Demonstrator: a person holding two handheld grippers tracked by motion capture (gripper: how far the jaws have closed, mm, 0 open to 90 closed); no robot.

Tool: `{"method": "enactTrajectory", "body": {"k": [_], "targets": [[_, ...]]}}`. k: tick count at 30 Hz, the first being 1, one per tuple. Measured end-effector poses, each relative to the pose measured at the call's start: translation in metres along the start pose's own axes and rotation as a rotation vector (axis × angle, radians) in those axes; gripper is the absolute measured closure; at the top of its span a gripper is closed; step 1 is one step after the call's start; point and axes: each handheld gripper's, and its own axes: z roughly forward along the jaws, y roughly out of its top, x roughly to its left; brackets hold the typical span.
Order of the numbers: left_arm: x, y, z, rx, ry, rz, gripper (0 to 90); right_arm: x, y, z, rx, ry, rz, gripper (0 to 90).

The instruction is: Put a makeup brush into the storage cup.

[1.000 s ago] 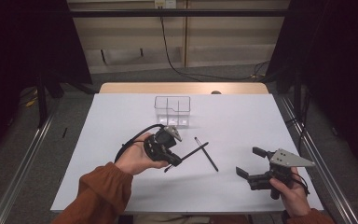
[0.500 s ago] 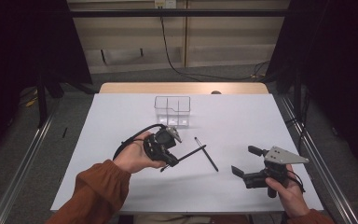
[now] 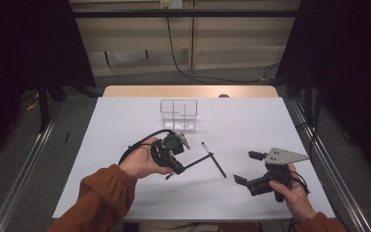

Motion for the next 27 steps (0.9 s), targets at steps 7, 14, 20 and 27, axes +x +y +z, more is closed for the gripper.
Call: {"method": "enactTrajectory", "body": {"k": [7, 14, 20, 27], "targets": [[-0.003, 0.003, 0.008, 0.049, -0.001, 0.017, 84.4, 0.000, 0.008, 0.009, 0.078, 0.071, 0.006, 0.7], [-0.002, 0.003, 0.011, 0.082, -0.008, 0.027, 84.4, 0.000, 0.016, 0.016, 0.127, 0.110, -0.015, 0.7], [-0.002, 0.003, 0.013, 0.095, -0.006, 0.027, 84.4, 0.005, 0.026, 0.025, 0.200, 0.176, -0.061, 0.8], [-0.002, 0.002, 0.013, 0.097, 0.003, 0.031, 84.4, 0.006, 0.039, 0.035, 0.276, 0.213, -0.103, 1.2]]}}
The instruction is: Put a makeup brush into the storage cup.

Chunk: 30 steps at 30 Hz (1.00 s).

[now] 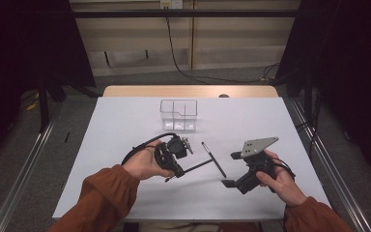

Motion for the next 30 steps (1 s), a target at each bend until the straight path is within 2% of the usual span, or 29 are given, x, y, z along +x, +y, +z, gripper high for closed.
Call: {"method": "enactTrajectory", "body": {"k": [4, 5, 6, 7, 11, 12, 16, 20, 23, 25, 26, 27, 29, 30], "targets": [[0.000, -0.001, 0.000, 0.010, -0.006, 0.007, 84.4, -0.006, 0.010, 0.002, 0.061, 0.078, -0.006, 2.4], [0.000, -0.001, -0.001, 0.010, -0.004, 0.008, 84.4, -0.006, 0.013, 0.003, 0.075, 0.084, -0.010, 2.2], [-0.001, -0.001, 0.000, -0.006, -0.007, -0.019, 84.4, -0.007, 0.014, 0.003, 0.080, 0.075, -0.013, 1.9], [0.000, -0.001, -0.001, 0.009, -0.004, 0.012, 84.4, -0.007, 0.016, 0.004, 0.089, 0.061, -0.029, 2.0], [-0.002, -0.001, 0.001, 0.005, -0.004, 0.000, 84.4, -0.010, 0.022, 0.010, 0.161, 0.075, -0.047, 2.7], [-0.001, -0.001, 0.001, 0.020, -0.003, 0.016, 84.4, -0.011, 0.023, 0.011, 0.174, 0.080, -0.050, 2.8], [-0.001, -0.001, 0.001, 0.025, -0.002, 0.017, 84.4, -0.013, 0.029, 0.014, 0.237, 0.099, -0.061, 4.1], [-0.001, -0.001, 0.002, 0.035, -0.008, 0.018, 84.4, -0.011, 0.035, 0.019, 0.283, 0.132, -0.119, 4.8], [-0.002, 0.000, 0.004, 0.049, -0.009, 0.030, 84.3, -0.010, 0.040, 0.023, 0.322, 0.161, -0.136, 4.6], [-0.005, 0.000, 0.005, 0.034, -0.007, 0.014, 84.4, -0.010, 0.042, 0.025, 0.351, 0.173, -0.137, 4.2], [-0.004, 0.001, 0.002, 0.051, -0.006, 0.037, 84.4, -0.011, 0.043, 0.026, 0.363, 0.181, -0.133, 3.2], [-0.005, 0.001, 0.001, 0.042, -0.005, 0.035, 84.4, -0.012, 0.044, 0.026, 0.370, 0.189, -0.130, 3.1], [-0.007, 0.001, 0.001, 0.035, -0.003, 0.016, 84.3, -0.013, 0.045, 0.028, 0.397, 0.198, -0.126, 6.6], [-0.005, 0.002, -0.001, 0.052, -0.001, 0.039, 84.3, -0.013, 0.045, 0.029, 0.414, 0.199, -0.128, 7.1]]}}
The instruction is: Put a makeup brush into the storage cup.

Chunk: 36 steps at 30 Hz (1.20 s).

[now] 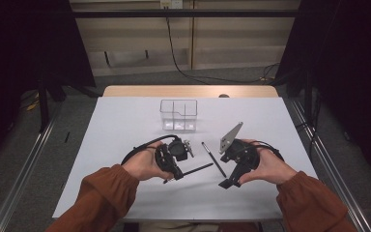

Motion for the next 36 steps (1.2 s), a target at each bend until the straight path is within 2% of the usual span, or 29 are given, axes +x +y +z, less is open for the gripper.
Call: {"method": "enactTrajectory", "body": {"k": [2, 3, 4, 5, 7, 8, 9, 10, 11, 14, 15, 16, 17, 18, 19, 20, 21, 22, 23, 27, 28, 29, 31, 32, 33, 34, 36], "targets": [[-0.001, 0.000, 0.001, -0.006, 0.000, -0.011, 84.4, 0.000, 0.002, 0.002, 0.048, 0.000, 0.006, 7.8], [0.000, 0.000, 0.000, 0.007, 0.001, 0.009, 84.3, -0.001, 0.003, 0.002, 0.064, 0.005, -0.006, 9.2], [-0.001, 0.000, 0.001, 0.011, -0.002, 0.011, 84.3, -0.001, 0.003, 0.002, 0.080, 0.014, 0.002, 11.9], [-0.001, 0.000, 0.001, 0.017, -0.008, 0.014, 84.4, -0.003, 0.004, 0.003, 0.075, 0.025, -0.019, 15.9], [-0.002, 0.000, 0.002, 0.016, -0.006, 0.016, 84.3, -0.004, 0.004, 0.002, 0.080, 0.028, -0.029, 17.5], [-0.002, 0.001, 0.002, 0.018, -0.006, 0.020, 84.3, -0.005, 0.005, 0.003, 0.081, 0.029, -0.023, 19.1], [-0.003, 0.001, 0.003, 0.007, -0.004, 0.007, 84.3, -0.005, 0.005, 0.002, 0.091, 0.033, -0.013, 20.1], [-0.003, 0.001, 0.003, 0.015, -0.008, 0.016, 84.3, -0.006, 0.005, 0.003, 0.089, 0.032, -0.029, 19.9], [-0.003, 0.002, 0.003, 0.017, -0.008, 0.020, 84.4, -0.007, 0.006, 0.004, 0.100, 0.024, -0.020, 20.7], [-0.003, 0.003, 0.004, 0.021, -0.026, 0.011, 84.4, -0.009, 0.007, 0.006, 0.114, 0.026, -0.038, 25.2], [-0.004, 0.003, 0.005, 0.020, -0.016, 0.010, 84.3, -0.010, 0.008, 0.007, 0.127, 0.026, -0.036, 25.8], [-0.003, 0.003, 0.005, 0.014, -0.017, 0.010, 84.3, -0.009, 0.009, 0.007, 0.135, 0.020, -0.031, 28.9], [-0.003, 0.004, 0.005, 0.013, -0.017, 0.014, 84.3, -0.011, 0.011, 0.008, 0.139, 0.029, -0.045, 31.8], [-0.003, 0.004, 0.005, 0.015, -0.017, 0.014, 84.3, -0.012, 0.012, 0.008, 0.146, 0.030, -0.040, 31.9], [-0.005, 0.004, 0.007, 0.000, -0.017, -0.006, 84.3, -0.012, 0.014, 0.008, 0.146, 0.032, -0.043, 34.6], [-0.004, 0.005, 0.006, 0.019, -0.018, 0.016, 84.4, -0.012, 0.016, 0.007, 0.146, 0.040, -0.052, 39.9], [-0.004, 0.006, 0.005, 0.021, -0.016, 0.020, 84.3, -0.013, 0.017, 0.007, 0.138, 0.045, -0.062, 41.0], [-0.006, 0.006, 0.006, -0.001, -0.016, -0.004, 84.3, -0.013, 0.018, 0.007, 0.141, 0.045, -0.068, 44.2], [-0.004, 0.006, 0.005, 0.019, -0.026, 0.019, 84.3, -0.013, 0.018, 0.007, 0.141, 0.045, -0.073, 46.7], [-0.005, 0.008, 0.005, 0.018, -0.018, 0.029, 84.3, -0.015, 0.021, 0.009, 0.148, 0.051, -0.095, 51.6], [-0.006, 0.008, 0.005, 0.008, -0.032, 0.010, 84.3, -0.015, 0.022, 0.009, 0.149, 0.050, -0.095, 53.6], [-0.006, 0.008, 0.006, 0.016, -0.018, 0.031, 84.3, -0.015, 0.024, 0.010, 0.151, 0.048, -0.097, 53.9], [-0.006, 0.009, 0.007, 0.022, -0.022, 0.035, 84.3, -0.017, 0.025, 0.011, 0.160, 0.052, -0.099, 55.1], [-0.007, 0.009, 0.008, 0.006, -0.024, 0.017, 84.3, -0.018, 0.026, 0.012, 0.157, 0.053, -0.099, 55.4], [-0.007, 0.009, 0.008, 0.007, -0.023, 0.017, 84.3, -0.018, 0.027, 0.012, 0.163, 0.057, -0.102, 56.0], [-0.006, 0.009, 0.008, 0.023, -0.021, 0.036, 84.3, -0.018, 0.028, 0.013, 0.165, 0.061, -0.103, 56.2], [-0.006, 0.009, 0.008, 0.022, -0.026, 0.037, 84.3, -0.018, 0.030, 0.015, 0.170, 0.065, -0.112, 58.8]]}}
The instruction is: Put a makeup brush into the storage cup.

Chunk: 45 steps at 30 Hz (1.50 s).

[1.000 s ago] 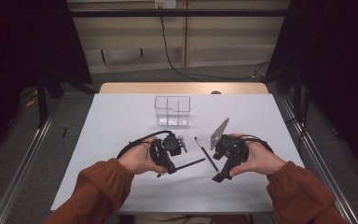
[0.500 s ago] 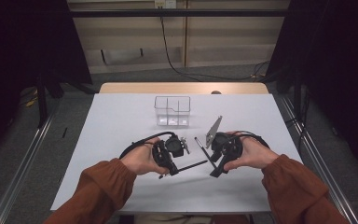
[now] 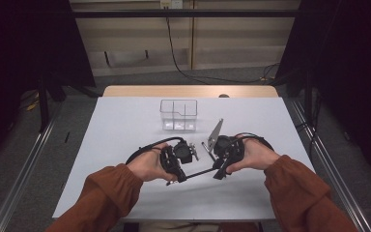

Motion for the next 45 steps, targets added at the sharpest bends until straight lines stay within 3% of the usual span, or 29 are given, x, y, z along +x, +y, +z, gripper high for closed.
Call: {"method": "enactTrajectory", "body": {"k": [7, 8, 9, 10, 14, 15, 16, 18, 19, 21, 22, 27, 29, 33, 36, 39, 43, 44, 45], "targets": [[-0.001, 0.000, 0.001, -0.017, 0.006, 0.002, 84.3, 0.000, 0.008, 0.003, -0.011, -0.026, -0.038, 57.4], [-0.002, -0.001, 0.004, -0.036, 0.004, -0.025, 84.3, 0.000, 0.008, 0.004, -0.013, -0.025, -0.038, 59.3], [-0.001, -0.001, 0.003, -0.011, 0.005, 0.006, 84.3, 0.001, 0.008, 0.004, -0.013, -0.025, -0.042, 60.1], [0.000, -0.002, 0.004, -0.015, 0.004, 0.001, 84.3, 0.001, 0.009, 0.004, -0.012, -0.029, -0.043, 60.8], [-0.001, -0.001, 0.005, -0.021, 0.005, 0.001, 84.3, 0.002, 0.011, 0.006, -0.007, -0.012, -0.058, 64.2], [-0.003, -0.001, 0.006, -0.036, 0.006, -0.021, 84.3, 0.002, 0.011, 0.007, -0.005, -0.015, -0.065, 64.2], [-0.001, -0.001, 0.005, -0.022, 0.004, 0.002, 84.3, 0.002, 0.011, 0.007, 0.000, -0.017, -0.068, 64.9], [-0.003, -0.002, 0.007, -0.041, 0.003, -0.021, 84.3, 0.003, 0.011, 0.009, 0.001, -0.015, -0.072, 66.7], [-0.001, -0.002, 0.006, -0.022, 0.000, 0.012, 84.3, 0.003, 0.011, 0.010, 0.001, -0.011, -0.075, 67.5], [0.000, -0.001, 0.005, -0.011, -0.008, 0.018, 84.3, 0.004, 0.013, 0.010, 0.003, -0.009, -0.071, 70.4], [-0.003, -0.001, 0.007, -0.044, -0.008, -0.014, 84.3, 0.004, 0.013, 0.010, 0.002, -0.005, -0.080, 71.5], [-0.001, 0.000, 0.005, -0.023, -0.013, 0.030, 84.3, 0.003, 0.012, 0.011, -0.003, 0.002, -0.085, 78.5], [-0.004, -0.001, 0.007, -0.050, -0.002, 0.004, 84.3, 0.003, 0.011, 0.010, -0.004, 0.004, -0.088, 80.5], [-0.002, 0.000, 0.004, -0.023, -0.002, 0.042, 84.1, 0.004, 0.010, 0.010, -0.005, 0.012, -0.101, 81.7], [-0.002, -0.002, 0.006, -0.052, -0.006, 0.013, 83.7, 0.005, 0.010, 0.010, -0.010, 0.016, -0.098, 82.6], [0.000, -0.002, 0.005, -0.038, -0.007, 0.036, 83.1, 0.004, 0.010, 0.010, -0.014, 0.019, -0.107, 83.0], [0.003, -0.004, 0.005, -0.046, 0.004, 0.036, 82.0, 0.004, 0.009, 0.010, -0.017, 0.028, -0.100, 83.9], [0.001, -0.005, 0.006, -0.073, 0.006, 0.003, 81.7, 0.004, 0.009, 0.010, -0.018, 0.031, -0.097, 84.0], [0.004, -0.005, 0.005, -0.059, -0.001, 0.023, 81.4, 0.004, 0.009, 0.010, -0.023, 0.030, -0.102, 84.1]]}}
